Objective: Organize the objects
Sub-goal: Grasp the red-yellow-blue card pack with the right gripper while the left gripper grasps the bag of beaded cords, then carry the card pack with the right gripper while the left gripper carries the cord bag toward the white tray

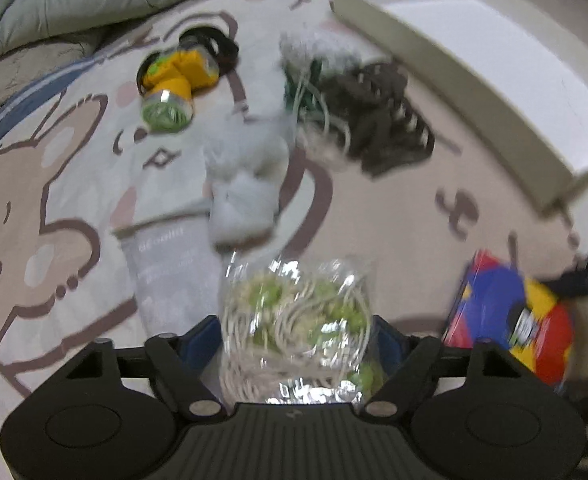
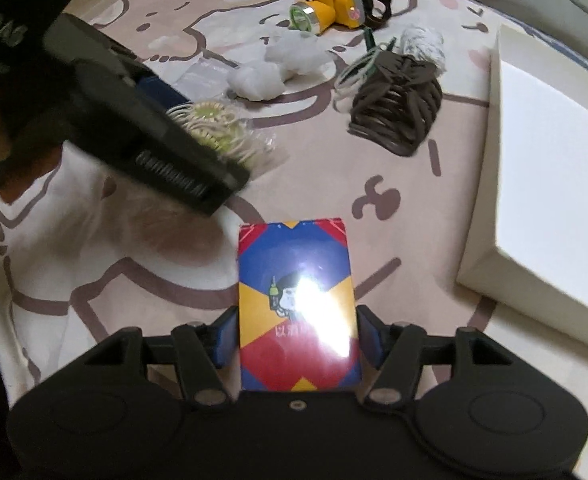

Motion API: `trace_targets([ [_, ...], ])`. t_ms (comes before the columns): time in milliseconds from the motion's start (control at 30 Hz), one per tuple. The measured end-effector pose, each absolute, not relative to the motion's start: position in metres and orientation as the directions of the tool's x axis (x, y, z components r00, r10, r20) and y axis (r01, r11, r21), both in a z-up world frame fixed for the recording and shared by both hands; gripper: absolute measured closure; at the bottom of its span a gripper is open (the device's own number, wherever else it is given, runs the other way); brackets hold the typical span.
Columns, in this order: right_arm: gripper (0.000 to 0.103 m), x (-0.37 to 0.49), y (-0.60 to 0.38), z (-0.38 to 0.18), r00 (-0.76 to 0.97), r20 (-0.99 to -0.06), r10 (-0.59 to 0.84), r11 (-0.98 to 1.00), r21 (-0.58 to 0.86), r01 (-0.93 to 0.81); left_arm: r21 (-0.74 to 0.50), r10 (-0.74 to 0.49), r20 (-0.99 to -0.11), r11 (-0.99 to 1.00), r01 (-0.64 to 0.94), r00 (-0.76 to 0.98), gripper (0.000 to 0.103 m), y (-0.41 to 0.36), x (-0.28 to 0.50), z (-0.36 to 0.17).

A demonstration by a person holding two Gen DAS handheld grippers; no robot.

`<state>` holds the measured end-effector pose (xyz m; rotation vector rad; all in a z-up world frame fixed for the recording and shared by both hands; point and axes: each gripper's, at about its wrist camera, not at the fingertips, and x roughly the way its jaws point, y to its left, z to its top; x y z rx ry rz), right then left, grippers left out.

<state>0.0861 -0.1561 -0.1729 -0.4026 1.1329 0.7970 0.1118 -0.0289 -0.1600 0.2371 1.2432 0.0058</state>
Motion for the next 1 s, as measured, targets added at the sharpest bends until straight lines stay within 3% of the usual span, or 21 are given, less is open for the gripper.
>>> trace_targets([
  [167,0.042,0.086,-0.153,-0.173,0.204,-0.918,0.341,0.658,0.078,-0.749,0.184,0.143,-0.937,0.978,0.102,0.32,0.021,-0.026,0.111,-0.163],
  [333,0.043,0.087,-0.152,-0.17,0.225,-0.914,0.337,0.667,0.063,-0.743,0.167,0.134,-0.935,0.983,0.074,0.328,0.035,-0.024,0.109,-0.154],
  [700,0.043,0.1,-0.169,-0.112,0.383,-0.824,0.417,0.745,0.069,-0.663,0.108,0.121,-0.887,0.993,-0.056,0.445,0.036,0.0,0.098,-0.107],
  [1000,0.043,0.11,-0.181,-0.072,0.497,-0.742,0.45,0.804,0.094,-0.587,0.059,0.129,-0.766,0.99,-0.13,0.63,0.036,0.004,0.077,-0.051],
])
